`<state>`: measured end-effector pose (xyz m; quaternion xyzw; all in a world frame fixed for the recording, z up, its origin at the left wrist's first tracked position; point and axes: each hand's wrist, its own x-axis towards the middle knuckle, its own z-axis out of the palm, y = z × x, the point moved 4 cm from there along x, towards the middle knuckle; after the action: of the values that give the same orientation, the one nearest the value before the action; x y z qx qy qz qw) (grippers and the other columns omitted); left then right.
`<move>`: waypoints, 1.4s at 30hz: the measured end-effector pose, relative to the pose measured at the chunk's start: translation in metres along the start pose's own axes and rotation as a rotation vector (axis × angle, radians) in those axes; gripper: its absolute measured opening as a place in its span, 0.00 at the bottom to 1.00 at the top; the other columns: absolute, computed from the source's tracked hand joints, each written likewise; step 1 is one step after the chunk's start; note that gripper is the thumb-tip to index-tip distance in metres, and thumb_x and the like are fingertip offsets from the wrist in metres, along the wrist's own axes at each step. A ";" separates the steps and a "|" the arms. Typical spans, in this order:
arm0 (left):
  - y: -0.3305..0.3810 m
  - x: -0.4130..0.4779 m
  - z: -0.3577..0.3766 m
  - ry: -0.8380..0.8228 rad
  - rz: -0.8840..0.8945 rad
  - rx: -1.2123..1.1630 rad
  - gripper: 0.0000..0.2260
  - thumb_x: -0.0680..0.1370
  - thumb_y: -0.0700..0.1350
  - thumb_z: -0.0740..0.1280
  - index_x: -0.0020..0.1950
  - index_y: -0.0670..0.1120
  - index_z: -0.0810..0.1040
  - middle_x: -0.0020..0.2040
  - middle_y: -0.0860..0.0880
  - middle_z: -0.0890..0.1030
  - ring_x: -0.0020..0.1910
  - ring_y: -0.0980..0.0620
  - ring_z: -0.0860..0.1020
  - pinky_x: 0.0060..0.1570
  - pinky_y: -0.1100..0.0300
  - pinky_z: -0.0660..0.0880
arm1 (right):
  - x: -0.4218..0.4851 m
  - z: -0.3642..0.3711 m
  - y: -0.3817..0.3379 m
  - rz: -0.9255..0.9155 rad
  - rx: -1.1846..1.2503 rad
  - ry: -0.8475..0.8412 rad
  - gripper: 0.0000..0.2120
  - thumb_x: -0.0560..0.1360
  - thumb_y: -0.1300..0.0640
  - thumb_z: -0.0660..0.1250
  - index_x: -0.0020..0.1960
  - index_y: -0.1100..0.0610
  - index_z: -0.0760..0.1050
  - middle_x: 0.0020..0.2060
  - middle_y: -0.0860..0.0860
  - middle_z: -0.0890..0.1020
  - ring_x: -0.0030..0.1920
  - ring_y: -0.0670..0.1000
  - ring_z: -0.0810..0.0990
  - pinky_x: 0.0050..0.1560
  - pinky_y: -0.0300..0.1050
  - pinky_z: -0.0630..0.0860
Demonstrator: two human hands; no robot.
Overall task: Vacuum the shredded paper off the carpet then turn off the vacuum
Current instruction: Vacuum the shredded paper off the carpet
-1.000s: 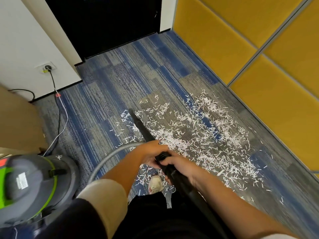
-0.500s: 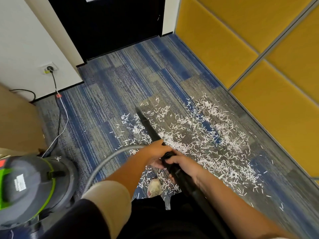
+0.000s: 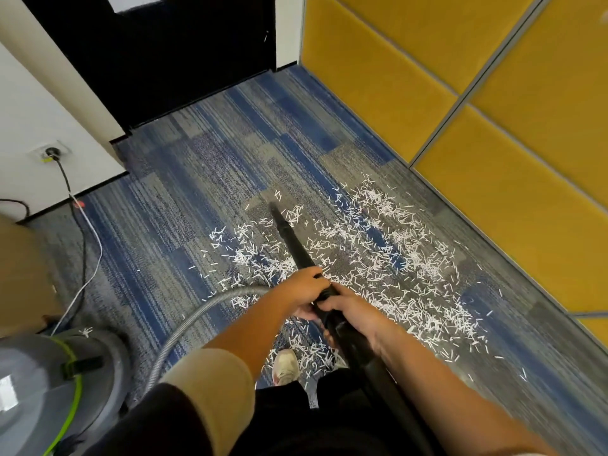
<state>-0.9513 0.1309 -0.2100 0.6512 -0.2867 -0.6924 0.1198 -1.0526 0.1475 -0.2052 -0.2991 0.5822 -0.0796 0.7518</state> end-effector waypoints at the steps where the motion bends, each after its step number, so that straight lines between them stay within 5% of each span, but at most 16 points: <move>1: 0.001 0.000 -0.001 0.001 0.000 0.006 0.12 0.82 0.44 0.57 0.40 0.56 0.64 0.50 0.46 0.74 0.49 0.45 0.78 0.40 0.58 0.79 | 0.001 0.000 -0.001 0.005 -0.004 -0.007 0.17 0.75 0.68 0.59 0.63 0.58 0.66 0.35 0.60 0.74 0.27 0.54 0.73 0.25 0.42 0.72; 6: -0.003 0.002 -0.009 -0.004 -0.022 0.031 0.03 0.81 0.47 0.61 0.48 0.52 0.67 0.51 0.46 0.74 0.44 0.49 0.77 0.36 0.60 0.78 | 0.000 0.009 -0.005 0.037 -0.011 -0.073 0.13 0.77 0.67 0.58 0.59 0.56 0.65 0.34 0.60 0.73 0.27 0.54 0.72 0.22 0.41 0.73; 9: -0.007 0.004 -0.013 0.002 -0.035 0.054 0.07 0.80 0.47 0.62 0.56 0.49 0.66 0.57 0.44 0.74 0.50 0.46 0.78 0.40 0.59 0.80 | -0.002 0.012 -0.006 0.051 -0.018 -0.106 0.12 0.77 0.67 0.59 0.57 0.55 0.66 0.34 0.60 0.72 0.28 0.54 0.72 0.22 0.41 0.73; 14: -0.002 0.005 -0.007 -0.006 -0.042 0.022 0.07 0.80 0.46 0.62 0.56 0.46 0.68 0.53 0.44 0.74 0.42 0.51 0.76 0.28 0.64 0.75 | -0.003 0.005 -0.009 0.045 -0.017 -0.104 0.12 0.77 0.67 0.58 0.55 0.54 0.67 0.34 0.60 0.73 0.27 0.54 0.72 0.22 0.43 0.73; 18: 0.006 0.009 0.002 -0.014 -0.011 0.010 0.08 0.81 0.46 0.61 0.59 0.48 0.67 0.52 0.46 0.75 0.42 0.51 0.77 0.31 0.62 0.77 | -0.003 -0.005 -0.013 0.010 0.013 -0.086 0.12 0.76 0.69 0.57 0.56 0.56 0.67 0.33 0.59 0.72 0.26 0.53 0.71 0.20 0.40 0.71; 24: 0.021 0.011 0.015 -0.014 0.044 0.048 0.02 0.81 0.46 0.60 0.50 0.52 0.68 0.53 0.46 0.77 0.46 0.49 0.79 0.43 0.55 0.81 | -0.003 -0.026 -0.020 -0.029 0.028 -0.035 0.12 0.76 0.69 0.57 0.55 0.56 0.69 0.34 0.59 0.73 0.26 0.54 0.72 0.21 0.40 0.72; 27: 0.030 0.011 0.021 -0.022 0.041 0.047 0.11 0.81 0.45 0.59 0.41 0.56 0.66 0.53 0.46 0.77 0.46 0.49 0.79 0.44 0.56 0.80 | -0.001 -0.036 -0.024 -0.026 0.037 -0.010 0.12 0.76 0.68 0.58 0.56 0.56 0.68 0.33 0.60 0.74 0.25 0.54 0.72 0.21 0.41 0.72; 30: 0.037 0.013 0.026 -0.022 0.040 0.057 0.04 0.82 0.44 0.59 0.53 0.53 0.71 0.59 0.44 0.77 0.52 0.46 0.80 0.52 0.53 0.79 | 0.002 -0.043 -0.028 -0.031 0.033 0.003 0.13 0.76 0.68 0.58 0.57 0.55 0.67 0.32 0.59 0.74 0.23 0.53 0.72 0.20 0.41 0.72; 32: 0.040 0.016 0.028 -0.017 0.028 0.049 0.14 0.82 0.44 0.59 0.67 0.49 0.68 0.62 0.43 0.77 0.55 0.44 0.80 0.55 0.49 0.78 | 0.002 -0.047 -0.031 -0.033 0.034 0.003 0.13 0.76 0.68 0.58 0.57 0.56 0.67 0.32 0.59 0.73 0.22 0.52 0.72 0.20 0.41 0.72; 36: 0.043 0.017 0.030 0.005 0.017 0.038 0.19 0.81 0.45 0.59 0.73 0.50 0.64 0.63 0.44 0.75 0.55 0.45 0.80 0.54 0.48 0.79 | 0.005 -0.051 -0.033 -0.031 0.007 -0.005 0.16 0.76 0.68 0.58 0.62 0.57 0.66 0.33 0.60 0.74 0.22 0.53 0.72 0.20 0.41 0.72; 38: 0.044 0.020 0.029 0.014 0.012 0.023 0.17 0.81 0.46 0.60 0.71 0.51 0.67 0.63 0.44 0.75 0.55 0.44 0.80 0.53 0.47 0.79 | 0.008 -0.053 -0.034 -0.031 0.004 -0.017 0.18 0.76 0.68 0.58 0.64 0.58 0.65 0.33 0.60 0.74 0.21 0.53 0.72 0.20 0.41 0.72; 42: 0.049 0.020 0.026 0.030 0.034 0.013 0.03 0.80 0.44 0.62 0.50 0.52 0.71 0.57 0.44 0.78 0.53 0.44 0.81 0.53 0.46 0.79 | 0.010 -0.054 -0.041 -0.022 0.010 -0.050 0.17 0.76 0.69 0.58 0.63 0.59 0.65 0.33 0.60 0.72 0.19 0.52 0.72 0.19 0.39 0.70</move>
<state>-0.9888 0.0865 -0.2001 0.6572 -0.3005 -0.6786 0.1314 -1.0894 0.0904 -0.1993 -0.3034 0.5595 -0.0832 0.7668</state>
